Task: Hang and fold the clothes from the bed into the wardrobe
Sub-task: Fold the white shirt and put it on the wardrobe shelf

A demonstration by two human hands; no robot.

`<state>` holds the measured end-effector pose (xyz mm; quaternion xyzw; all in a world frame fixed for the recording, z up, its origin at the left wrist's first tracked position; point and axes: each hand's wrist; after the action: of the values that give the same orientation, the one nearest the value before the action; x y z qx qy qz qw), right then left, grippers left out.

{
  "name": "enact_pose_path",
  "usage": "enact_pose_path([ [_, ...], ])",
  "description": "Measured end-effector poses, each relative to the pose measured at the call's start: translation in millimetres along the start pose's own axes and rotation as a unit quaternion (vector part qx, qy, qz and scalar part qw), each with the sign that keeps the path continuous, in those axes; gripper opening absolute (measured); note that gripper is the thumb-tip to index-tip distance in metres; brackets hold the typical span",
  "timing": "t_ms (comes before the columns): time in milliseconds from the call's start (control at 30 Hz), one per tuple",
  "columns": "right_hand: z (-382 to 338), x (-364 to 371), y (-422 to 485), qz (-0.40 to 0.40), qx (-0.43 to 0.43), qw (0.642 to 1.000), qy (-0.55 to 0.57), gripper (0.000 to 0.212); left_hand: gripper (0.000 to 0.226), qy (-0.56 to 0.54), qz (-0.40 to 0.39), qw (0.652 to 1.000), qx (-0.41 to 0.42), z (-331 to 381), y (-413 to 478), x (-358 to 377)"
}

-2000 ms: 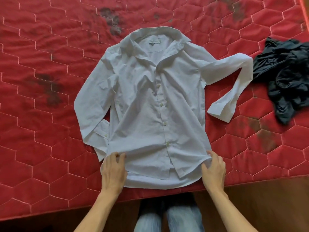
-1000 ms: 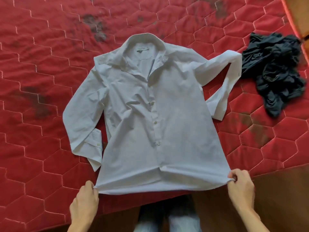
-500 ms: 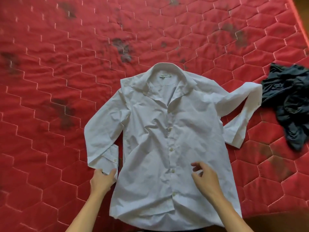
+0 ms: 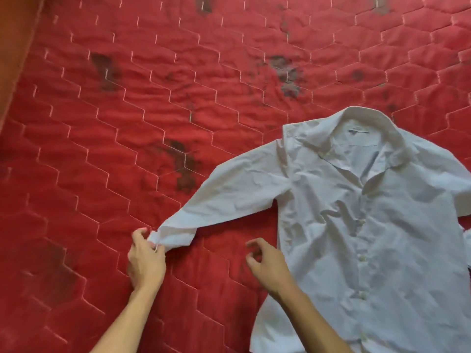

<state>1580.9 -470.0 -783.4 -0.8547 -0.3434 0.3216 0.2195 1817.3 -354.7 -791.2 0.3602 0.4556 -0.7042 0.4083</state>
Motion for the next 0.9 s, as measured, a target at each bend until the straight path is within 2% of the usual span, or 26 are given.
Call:
enact_pose_path([
  [67, -31, 33, 16, -0.023, -0.021, 0.999, -0.017, 0.027, 0.046, 0.039, 0.034, 0.996, 0.069, -19, 50, -31],
  [167, -83, 78, 41, -0.034, -0.066, 0.997, -0.033, 0.026, 0.037, 0.112, 0.091, 0.971, 0.188, -49, 111, -63],
  [267, -129, 121, 65, -0.027, -0.098, 0.994, -0.037, 0.026, 0.034, 0.134, 0.122, 0.962, 0.205, -72, 145, -78],
  [400, -173, 165, 80, 0.005, -0.153, 0.987, -0.046, 0.022, 0.037, 0.058, 0.161, 0.962, 0.215, -91, 140, -83],
  [500, -192, 193, 83, 0.021, -0.165, 0.985, -0.051, 0.020, 0.037, -0.009, 0.152, 0.980, 0.128, -112, 130, -83],
  [600, -200, 220, 91, -0.088, -0.120, 0.984, -0.102, 0.023, 0.041, -0.070, 0.069, 0.994, -0.046, -141, 126, -69],
  [667, -199, 239, 97, -0.168, -0.094, 0.967, -0.166, 0.033, 0.028, -0.170, 0.038, 0.970, -0.169, -153, 131, -60],
  [733, -196, 256, 98, -0.198, -0.082, 0.959, -0.187, 0.040, 0.016, -0.280, 0.017, 0.923, -0.263, -152, 137, -58],
  [767, -195, 262, 98, -0.200, -0.076, 0.960, -0.182, 0.042, 0.014, -0.286, -0.005, 0.918, -0.274, -148, 140, -59],
  [867, -189, 277, 95, -0.198, -0.066, 0.964, -0.163, 0.043, 0.034, -0.179, -0.086, 0.957, -0.211, -140, 147, -59],
  [900, -187, 280, 94, -0.194, -0.062, 0.967, -0.152, 0.041, 0.038, -0.155, -0.116, 0.959, -0.207, -136, 148, -58],
])
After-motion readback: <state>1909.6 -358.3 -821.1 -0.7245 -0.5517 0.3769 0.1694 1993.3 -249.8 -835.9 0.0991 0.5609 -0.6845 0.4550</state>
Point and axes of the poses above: each hand's wrist, its own y-axis towards the middle knuckle, its own x-axis out of the palm, z = x × y, and after that the axes turned 5 degrees about -x, right-handed
